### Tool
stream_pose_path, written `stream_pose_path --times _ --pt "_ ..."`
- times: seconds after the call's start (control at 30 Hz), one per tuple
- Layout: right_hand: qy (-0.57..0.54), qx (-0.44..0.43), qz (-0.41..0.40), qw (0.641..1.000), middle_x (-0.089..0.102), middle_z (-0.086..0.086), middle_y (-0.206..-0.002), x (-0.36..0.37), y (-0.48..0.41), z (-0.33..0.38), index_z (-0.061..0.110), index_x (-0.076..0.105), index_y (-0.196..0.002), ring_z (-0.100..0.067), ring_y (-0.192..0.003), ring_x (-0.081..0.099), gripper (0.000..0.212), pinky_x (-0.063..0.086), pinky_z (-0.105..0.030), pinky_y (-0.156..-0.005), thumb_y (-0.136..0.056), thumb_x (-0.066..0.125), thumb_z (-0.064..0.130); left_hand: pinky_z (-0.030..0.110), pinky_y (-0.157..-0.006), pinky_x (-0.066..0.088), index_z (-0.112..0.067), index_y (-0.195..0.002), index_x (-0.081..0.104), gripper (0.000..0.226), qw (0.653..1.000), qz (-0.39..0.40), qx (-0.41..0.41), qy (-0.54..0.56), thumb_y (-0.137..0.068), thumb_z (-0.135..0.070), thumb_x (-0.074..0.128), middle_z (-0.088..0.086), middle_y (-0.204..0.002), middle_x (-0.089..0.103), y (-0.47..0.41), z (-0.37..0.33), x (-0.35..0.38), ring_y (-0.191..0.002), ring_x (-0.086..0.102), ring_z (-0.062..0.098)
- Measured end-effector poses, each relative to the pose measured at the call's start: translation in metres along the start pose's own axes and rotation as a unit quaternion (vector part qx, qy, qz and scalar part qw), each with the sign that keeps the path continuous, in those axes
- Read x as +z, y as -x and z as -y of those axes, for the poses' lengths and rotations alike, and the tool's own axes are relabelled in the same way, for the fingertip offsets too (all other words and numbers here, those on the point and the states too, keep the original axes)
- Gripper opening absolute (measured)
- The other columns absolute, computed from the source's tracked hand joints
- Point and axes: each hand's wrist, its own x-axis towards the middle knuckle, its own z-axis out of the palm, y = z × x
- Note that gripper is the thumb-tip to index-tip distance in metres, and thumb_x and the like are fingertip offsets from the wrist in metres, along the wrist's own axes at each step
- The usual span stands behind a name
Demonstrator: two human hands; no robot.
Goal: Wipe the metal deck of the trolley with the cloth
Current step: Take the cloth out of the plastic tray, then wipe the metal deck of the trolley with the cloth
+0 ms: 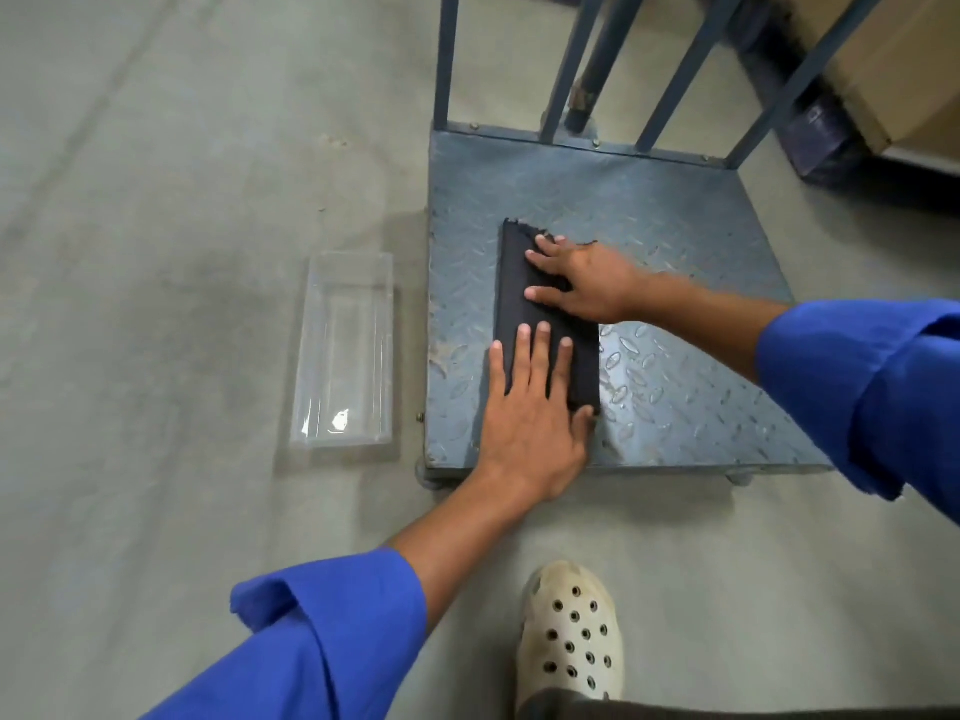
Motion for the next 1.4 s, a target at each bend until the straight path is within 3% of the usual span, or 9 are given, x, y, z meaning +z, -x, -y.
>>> stream_pose_path --times 0.1,0.2,0.3,0.43,0.6,0.73,0.9,1.1,1.4 --pt "-0.06 0.035 -0.068 0.995 0.014 -0.014 -0.174 0.027 0.004 0.011 0.009 0.027 -0.165 -0.034 -0.162 0.005 0.068 0.013 -0.05 -0.131 -0.111 0.043 0.046 0.054 -0.134 0.0 -0.006 -0.169 0.024 0.081 0.997 -0.042 -0.002 0.071 -0.101 -0.05 0.015 0.019 -0.177 0.012 0.003 0.005 -0.006 -0.166 0.002 0.033" --pt "-0.082 0.067 -0.147 0.983 0.014 -0.016 -0.174 0.048 0.002 0.023 0.002 0.032 -0.162 -0.039 -0.161 0.002 0.062 0.012 -0.054 -0.13 -0.112 0.04 0.039 0.044 -0.134 0.014 -0.005 -0.162 0.042 0.066 0.981 -0.105 -0.008 0.165 -0.106 -0.036 0.026 0.013 -0.172 0.033 0.001 0.027 -0.016 -0.164 0.019 0.027" --pt "-0.139 0.131 -0.173 0.966 0.014 -0.015 -0.174 0.055 -0.001 0.039 0.003 0.029 -0.163 -0.036 -0.162 0.005 0.062 0.007 -0.049 -0.132 -0.113 0.036 0.039 0.047 -0.134 0.017 -0.005 -0.157 0.05 0.056 0.976 -0.162 -0.009 0.144 -0.107 -0.025 0.036 0.013 -0.167 0.043 -0.008 0.071 -0.022 -0.161 0.029 0.03" --pt "-0.164 0.179 -0.194 0.95 0.021 -0.014 -0.172 0.065 0.0 0.058 0.013 0.029 -0.164 -0.035 -0.159 0.015 0.062 0.009 -0.046 -0.131 -0.111 0.036 0.045 0.045 -0.135 0.003 -0.014 -0.169 0.028 0.066 0.992 -0.086 0.008 0.091 -0.109 -0.042 0.028 0.006 -0.179 0.015 -0.02 0.125 -0.03 -0.167 0.005 0.023" --pt "-0.166 0.139 -0.166 0.962 0.011 -0.008 -0.175 0.071 0.019 0.053 0.017 0.02 -0.167 -0.029 -0.162 0.005 0.067 0.007 -0.047 -0.132 -0.111 0.032 0.052 0.045 -0.134 -0.009 -0.023 -0.172 0.002 0.065 0.996 -0.048 -0.014 0.079 -0.116 -0.045 0.026 -0.001 -0.179 -0.013 -0.042 0.146 -0.039 -0.165 -0.016 0.018" --pt "-0.119 0.071 -0.104 0.985 0.005 -0.004 -0.176 0.052 0.053 0.031 0.013 0.015 -0.167 -0.023 -0.163 -0.003 0.072 0.0 -0.039 -0.132 -0.111 0.032 0.053 0.047 -0.134 -0.009 -0.019 -0.172 0.002 0.065 0.997 -0.041 -0.016 0.057 -0.116 -0.041 0.024 0.001 -0.18 -0.012 -0.056 0.14 -0.044 -0.165 -0.017 0.02" --pt "-0.119 0.063 -0.11 0.985 0.011 -0.004 -0.176 0.044 0.084 0.033 0.012 0.023 -0.166 -0.022 -0.163 0.0 0.073 0.002 -0.037 -0.132 -0.109 0.035 0.056 0.048 -0.134 -0.007 -0.02 -0.172 0.007 0.07 0.997 -0.036 0.006 0.061 -0.109 -0.048 0.018 0.002 -0.18 -0.008 -0.06 0.139 -0.048 -0.165 -0.016 0.021" --pt "-0.165 0.131 -0.149 0.966 0.009 -0.012 -0.175 0.075 0.055 0.06 0.008 0.023 -0.165 -0.03 -0.163 0.002 0.071 0.004 -0.04 -0.132 -0.11 0.037 0.051 0.046 -0.134 -0.007 -0.024 -0.172 0.009 0.064 0.995 -0.036 0.011 0.09 -0.115 -0.043 0.03 -0.003 -0.18 -0.006 -0.063 0.146 -0.046 -0.165 -0.015 0.017" --pt "-0.13 0.223 -0.206 0.944 0.01 -0.019 -0.174 0.083 0.023 0.074 0.012 0.022 -0.166 -0.042 -0.161 0.004 0.074 0.011 -0.056 -0.129 -0.102 0.026 0.049 0.053 -0.134 0.004 -0.027 -0.172 0.017 0.063 0.993 -0.05 0.039 0.103 -0.113 -0.047 0.026 -0.002 -0.181 0.001 -0.083 0.161 -0.045 -0.166 -0.008 0.019"
